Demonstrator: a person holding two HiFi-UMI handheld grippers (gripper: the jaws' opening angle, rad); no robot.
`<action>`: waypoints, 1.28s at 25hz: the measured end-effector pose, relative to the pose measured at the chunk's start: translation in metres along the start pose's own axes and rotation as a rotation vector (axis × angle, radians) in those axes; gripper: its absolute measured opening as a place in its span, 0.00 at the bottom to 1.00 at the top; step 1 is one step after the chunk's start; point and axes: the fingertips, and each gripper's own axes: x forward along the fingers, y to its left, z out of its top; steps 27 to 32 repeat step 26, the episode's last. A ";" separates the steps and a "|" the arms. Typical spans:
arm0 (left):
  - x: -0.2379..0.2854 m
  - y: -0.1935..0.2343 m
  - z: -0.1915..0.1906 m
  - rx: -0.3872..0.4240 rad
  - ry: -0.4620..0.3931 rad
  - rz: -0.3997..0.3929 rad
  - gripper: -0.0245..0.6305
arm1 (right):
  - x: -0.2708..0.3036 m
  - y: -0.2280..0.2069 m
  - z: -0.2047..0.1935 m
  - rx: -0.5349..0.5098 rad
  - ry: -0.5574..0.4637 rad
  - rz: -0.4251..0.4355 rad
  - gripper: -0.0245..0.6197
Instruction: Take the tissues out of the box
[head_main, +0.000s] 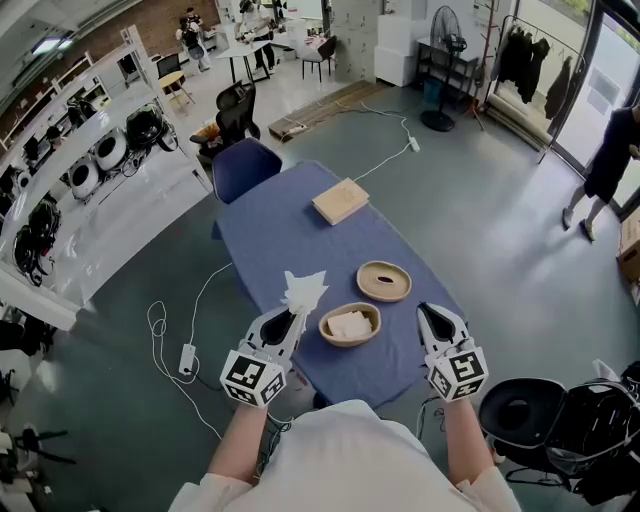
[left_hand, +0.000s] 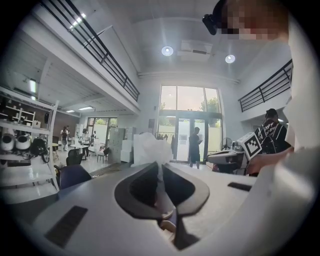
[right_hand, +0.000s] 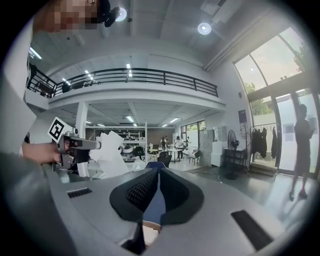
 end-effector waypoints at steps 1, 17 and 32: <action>0.000 0.001 0.000 -0.001 0.000 0.001 0.08 | 0.000 0.001 0.001 -0.006 0.000 0.002 0.10; 0.002 0.003 -0.004 -0.026 0.000 0.032 0.08 | -0.007 -0.005 0.000 -0.004 0.004 0.017 0.10; 0.006 0.003 -0.007 -0.026 0.000 0.040 0.08 | -0.003 -0.007 0.001 -0.010 -0.002 0.030 0.10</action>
